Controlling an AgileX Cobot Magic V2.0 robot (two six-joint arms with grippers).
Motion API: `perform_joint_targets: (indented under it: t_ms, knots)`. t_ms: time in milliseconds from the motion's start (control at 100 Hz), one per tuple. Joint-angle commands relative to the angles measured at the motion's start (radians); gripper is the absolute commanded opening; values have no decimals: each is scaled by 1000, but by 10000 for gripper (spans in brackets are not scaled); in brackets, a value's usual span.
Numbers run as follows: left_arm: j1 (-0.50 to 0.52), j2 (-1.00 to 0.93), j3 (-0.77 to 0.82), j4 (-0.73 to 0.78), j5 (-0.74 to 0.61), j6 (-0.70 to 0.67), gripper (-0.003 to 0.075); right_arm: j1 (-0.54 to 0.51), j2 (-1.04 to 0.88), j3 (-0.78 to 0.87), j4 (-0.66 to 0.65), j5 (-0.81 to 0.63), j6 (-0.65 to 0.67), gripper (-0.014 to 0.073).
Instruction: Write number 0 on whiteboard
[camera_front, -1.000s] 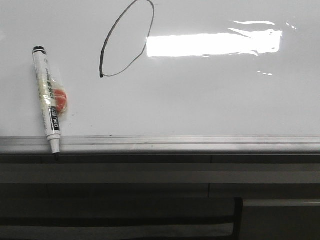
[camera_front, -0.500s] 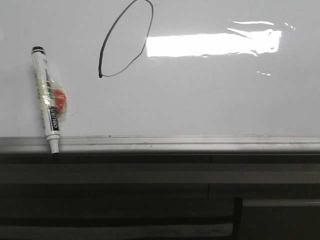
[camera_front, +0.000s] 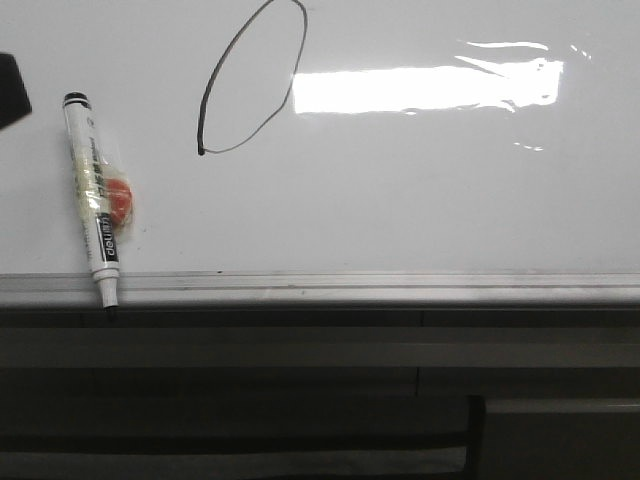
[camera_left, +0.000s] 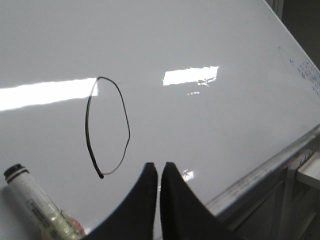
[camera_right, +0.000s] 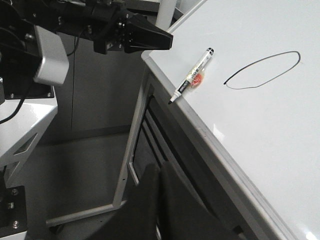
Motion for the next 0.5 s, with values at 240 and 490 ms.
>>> perform_joint_targets:
  t_ms: [240, 490]
  knots:
    - [-39, 72, 32, -30, 18, 45, -20, -2, 17, -16, 8, -67, -1, -69]
    - [158, -330, 32, -44, 306, 80, -20, -2, 17, -16, 8, -67, -1, -69]
